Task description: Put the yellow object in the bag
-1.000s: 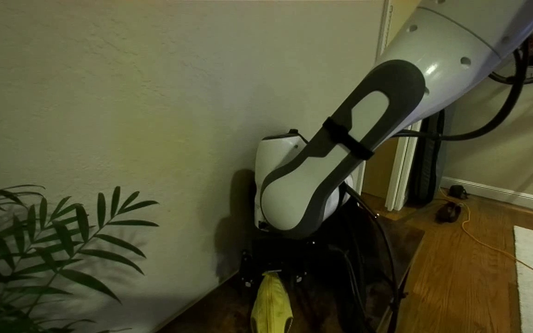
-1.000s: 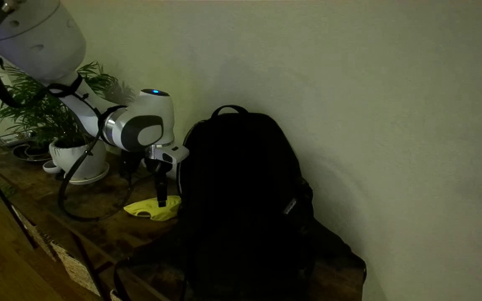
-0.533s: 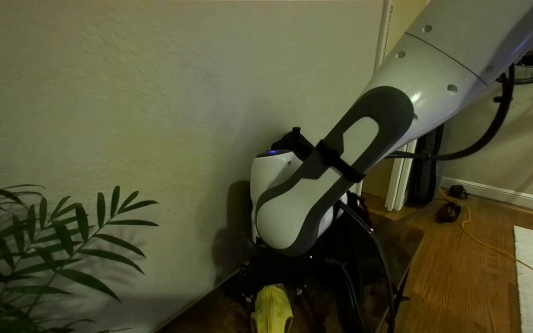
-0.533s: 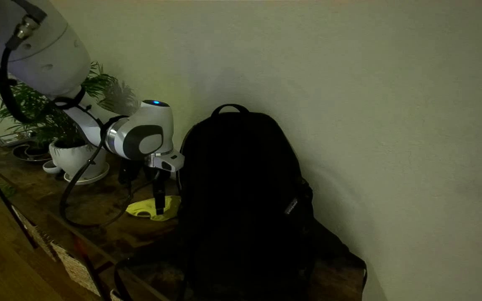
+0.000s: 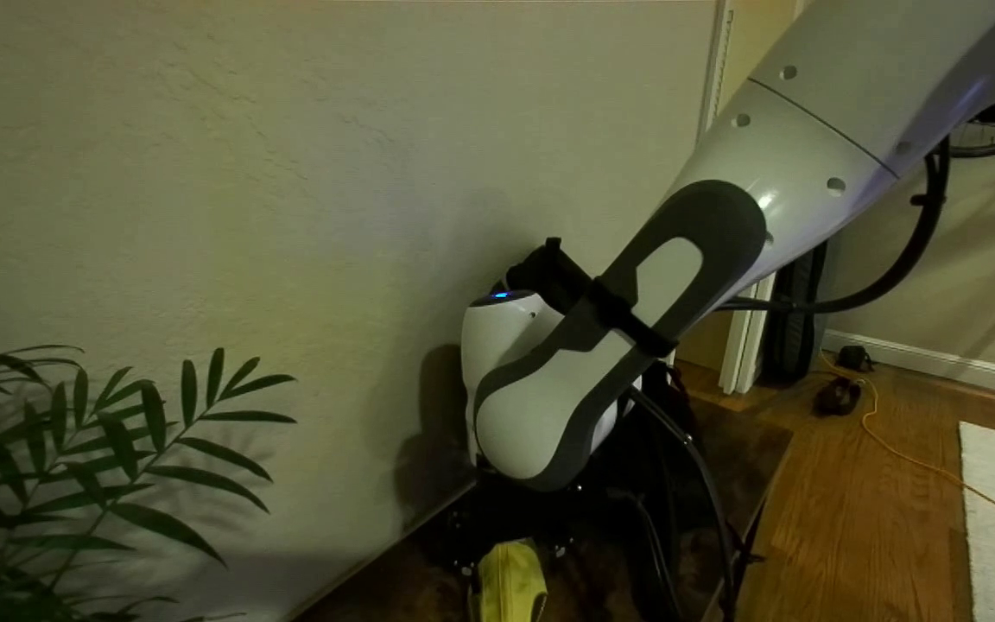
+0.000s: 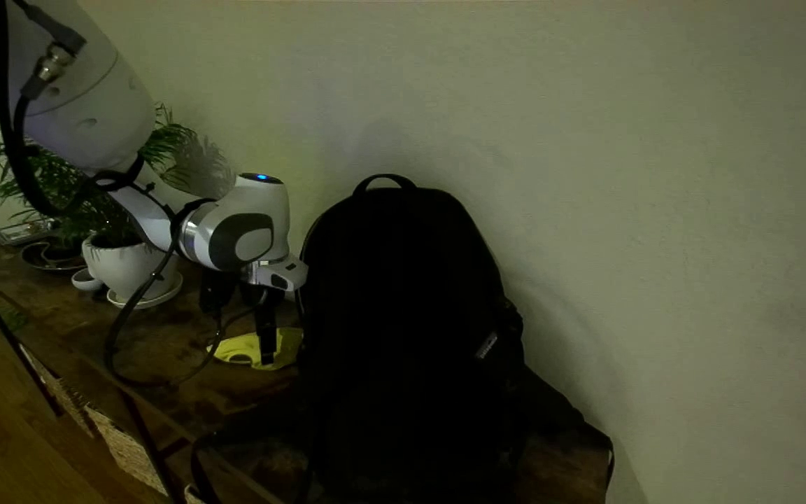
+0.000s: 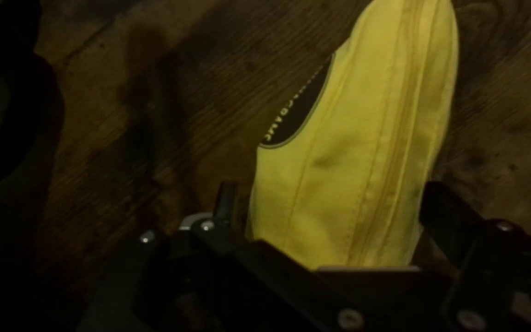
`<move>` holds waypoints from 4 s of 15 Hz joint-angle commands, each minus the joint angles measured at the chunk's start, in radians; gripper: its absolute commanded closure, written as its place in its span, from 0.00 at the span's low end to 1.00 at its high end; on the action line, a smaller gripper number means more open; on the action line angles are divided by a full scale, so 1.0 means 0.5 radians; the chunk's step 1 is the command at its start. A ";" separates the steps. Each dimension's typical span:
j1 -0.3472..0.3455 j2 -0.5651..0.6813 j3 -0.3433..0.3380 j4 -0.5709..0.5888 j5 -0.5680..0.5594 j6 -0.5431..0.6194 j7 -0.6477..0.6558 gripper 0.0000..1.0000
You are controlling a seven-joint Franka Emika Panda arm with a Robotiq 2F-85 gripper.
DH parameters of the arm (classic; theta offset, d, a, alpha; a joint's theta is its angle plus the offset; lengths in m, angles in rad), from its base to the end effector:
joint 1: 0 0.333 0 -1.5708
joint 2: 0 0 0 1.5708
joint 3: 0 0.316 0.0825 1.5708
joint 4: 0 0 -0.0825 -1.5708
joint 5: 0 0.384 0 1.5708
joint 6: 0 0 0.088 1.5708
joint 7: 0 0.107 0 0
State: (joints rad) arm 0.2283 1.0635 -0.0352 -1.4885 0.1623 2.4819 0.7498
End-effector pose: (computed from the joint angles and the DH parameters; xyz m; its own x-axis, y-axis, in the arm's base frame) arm 0.6657 0.1325 0.0285 0.7794 -0.6196 -0.0929 -0.6219 -0.7831 0.0053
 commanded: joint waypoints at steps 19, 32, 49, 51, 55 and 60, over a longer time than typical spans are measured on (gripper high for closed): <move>0.000 0.011 -0.002 -0.018 -0.026 0.013 -0.043 0.39; -0.034 -0.163 0.086 -0.107 0.004 -0.040 -0.205 0.94; 0.031 -0.940 0.193 -0.701 0.047 -0.046 -0.328 0.94; 0.042 -1.042 0.167 -0.771 0.023 -0.043 -0.304 0.94; 0.072 -1.214 0.106 -0.875 -0.055 -0.059 -0.248 0.94; 0.078 -1.352 0.040 -0.961 -0.209 -0.074 -0.168 0.94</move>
State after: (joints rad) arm 0.2397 0.4838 0.0253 -1.8899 0.1107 2.4622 0.6103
